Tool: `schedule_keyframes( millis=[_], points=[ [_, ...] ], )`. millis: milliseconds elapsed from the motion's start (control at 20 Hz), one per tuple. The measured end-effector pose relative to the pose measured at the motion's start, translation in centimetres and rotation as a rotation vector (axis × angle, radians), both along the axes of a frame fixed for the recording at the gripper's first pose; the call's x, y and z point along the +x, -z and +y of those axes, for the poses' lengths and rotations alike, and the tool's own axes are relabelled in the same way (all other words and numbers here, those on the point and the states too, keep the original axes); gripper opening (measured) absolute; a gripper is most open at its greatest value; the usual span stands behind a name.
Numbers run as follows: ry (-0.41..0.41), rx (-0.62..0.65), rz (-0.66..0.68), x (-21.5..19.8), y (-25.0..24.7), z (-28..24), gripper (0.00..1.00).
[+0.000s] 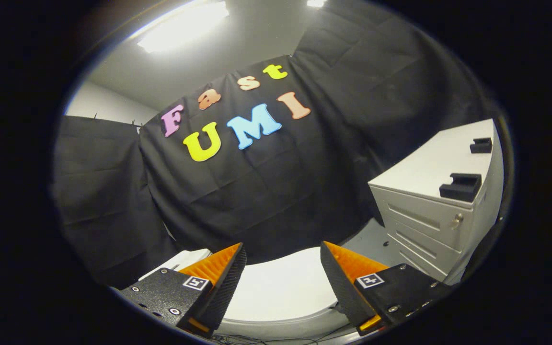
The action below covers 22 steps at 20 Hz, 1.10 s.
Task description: Open the toilet lid.
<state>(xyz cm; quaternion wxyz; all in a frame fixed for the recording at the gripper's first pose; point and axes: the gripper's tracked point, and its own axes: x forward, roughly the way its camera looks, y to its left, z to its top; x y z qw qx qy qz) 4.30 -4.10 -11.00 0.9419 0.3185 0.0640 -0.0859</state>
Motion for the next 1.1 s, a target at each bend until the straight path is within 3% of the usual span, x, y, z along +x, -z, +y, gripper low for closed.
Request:
schedule_keyframes(
  millis=[550, 1100],
  points=[
    [0.101, 0.285, 0.12, -0.1, 8.8, 0.5, 0.96],
    [0.25, 0.503, 0.221, -1.6, 18.1, -2.0, 0.96]
  ],
)
